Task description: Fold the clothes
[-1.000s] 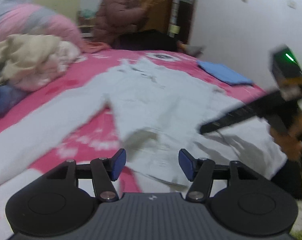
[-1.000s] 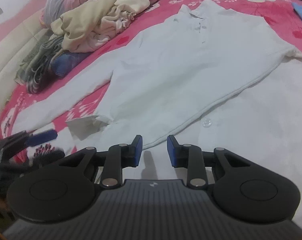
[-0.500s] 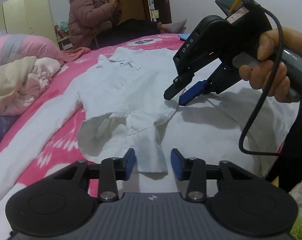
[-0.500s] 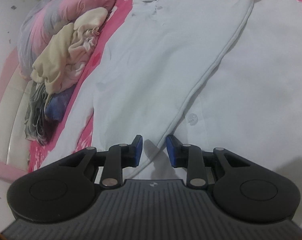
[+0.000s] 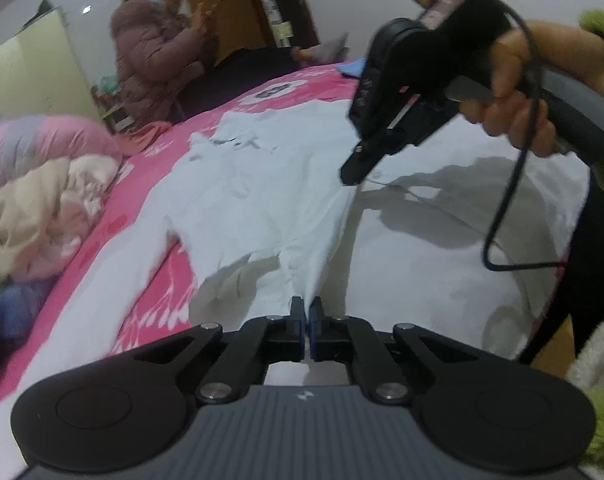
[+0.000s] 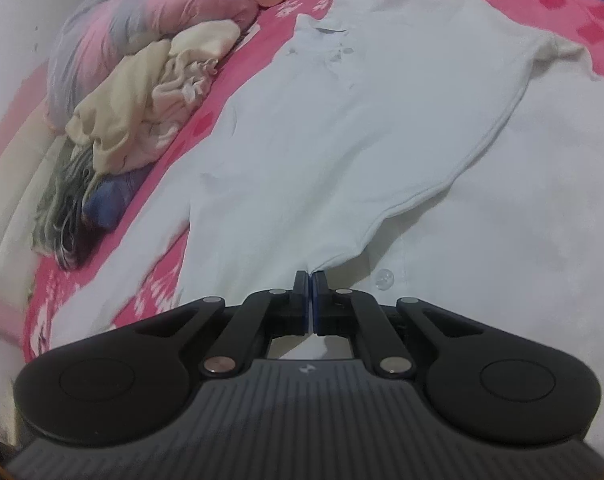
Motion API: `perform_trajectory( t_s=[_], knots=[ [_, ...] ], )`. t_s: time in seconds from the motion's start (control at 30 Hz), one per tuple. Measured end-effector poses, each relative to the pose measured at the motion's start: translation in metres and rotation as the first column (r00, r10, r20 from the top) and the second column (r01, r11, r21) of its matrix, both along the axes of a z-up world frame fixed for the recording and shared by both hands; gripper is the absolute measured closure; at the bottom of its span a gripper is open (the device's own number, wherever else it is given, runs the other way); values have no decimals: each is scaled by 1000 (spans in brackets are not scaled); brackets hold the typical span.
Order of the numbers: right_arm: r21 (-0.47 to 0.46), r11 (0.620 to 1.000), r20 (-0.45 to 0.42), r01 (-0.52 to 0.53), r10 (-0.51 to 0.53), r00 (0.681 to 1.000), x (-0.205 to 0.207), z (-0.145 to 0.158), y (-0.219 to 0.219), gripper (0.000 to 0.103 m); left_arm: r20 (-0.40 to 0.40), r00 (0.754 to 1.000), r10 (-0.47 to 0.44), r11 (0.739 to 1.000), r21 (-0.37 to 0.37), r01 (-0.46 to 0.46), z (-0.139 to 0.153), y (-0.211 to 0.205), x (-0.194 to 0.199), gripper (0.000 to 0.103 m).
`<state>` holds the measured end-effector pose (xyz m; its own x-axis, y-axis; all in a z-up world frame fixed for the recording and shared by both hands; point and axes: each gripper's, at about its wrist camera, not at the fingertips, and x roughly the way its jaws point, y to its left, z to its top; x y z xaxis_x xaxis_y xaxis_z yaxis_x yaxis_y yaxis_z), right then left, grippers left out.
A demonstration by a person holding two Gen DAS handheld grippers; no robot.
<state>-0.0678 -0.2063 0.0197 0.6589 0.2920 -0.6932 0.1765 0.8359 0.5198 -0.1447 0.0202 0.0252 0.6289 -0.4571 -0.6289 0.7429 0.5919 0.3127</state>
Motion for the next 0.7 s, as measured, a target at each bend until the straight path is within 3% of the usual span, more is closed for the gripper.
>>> perform_trajectory(
  t_s=[0.27, 0.5, 0.7],
  knots=[
    [-61, 998, -15, -20, 19, 1000, -9, 4, -5, 103, -23, 998, -64, 997, 44, 65, -10, -13, -9, 100],
    [-91, 996, -35, -22, 19, 999, -13, -5, -3, 103, -72, 996, -52, 998, 36, 55, -13, -17, -8, 100],
    [-99, 995, -33, -22, 19, 999, -13, -9, -4, 103, -125, 992, -20, 1000, 8, 21, -19, -16, -4, 93]
  ],
)
